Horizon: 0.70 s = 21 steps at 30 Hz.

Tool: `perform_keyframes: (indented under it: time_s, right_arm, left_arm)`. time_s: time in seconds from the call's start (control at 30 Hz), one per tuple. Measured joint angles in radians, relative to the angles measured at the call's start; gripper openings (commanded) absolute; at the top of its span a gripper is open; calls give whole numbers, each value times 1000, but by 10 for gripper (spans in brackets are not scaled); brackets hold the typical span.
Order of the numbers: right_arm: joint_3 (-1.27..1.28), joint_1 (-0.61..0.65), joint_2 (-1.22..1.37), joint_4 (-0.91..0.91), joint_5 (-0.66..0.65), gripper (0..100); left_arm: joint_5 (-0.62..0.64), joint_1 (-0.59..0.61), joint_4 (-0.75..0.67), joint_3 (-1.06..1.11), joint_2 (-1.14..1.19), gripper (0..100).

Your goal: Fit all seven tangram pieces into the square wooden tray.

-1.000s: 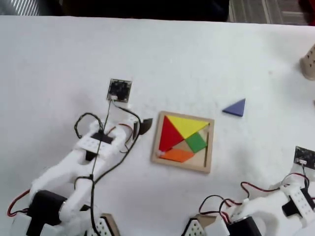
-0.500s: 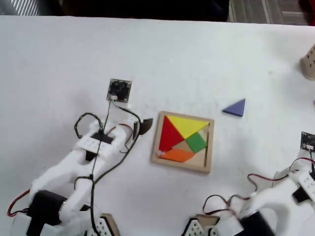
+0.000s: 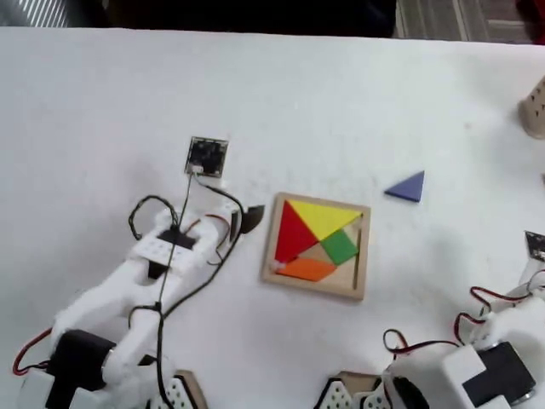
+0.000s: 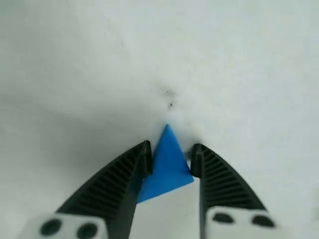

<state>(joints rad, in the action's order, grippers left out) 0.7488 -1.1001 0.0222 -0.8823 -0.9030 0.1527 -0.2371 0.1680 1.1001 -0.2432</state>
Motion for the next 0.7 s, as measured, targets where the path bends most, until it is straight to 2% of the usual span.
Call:
perform_keyframes:
  time_s: [0.17, 0.33, 0.7]
  right_arm:
    - [-3, -37, 9, -51, -126, 143]
    - [-17, -40, 8, -63, -150, 213]
    - [6, -80, -147, -199, -183, 183]
  left_arm:
    - [0, 0, 0, 0, 0, 294]
    - [0, 0, 0, 0, 0, 294]
    - [0, 0, 0, 0, 0, 294]
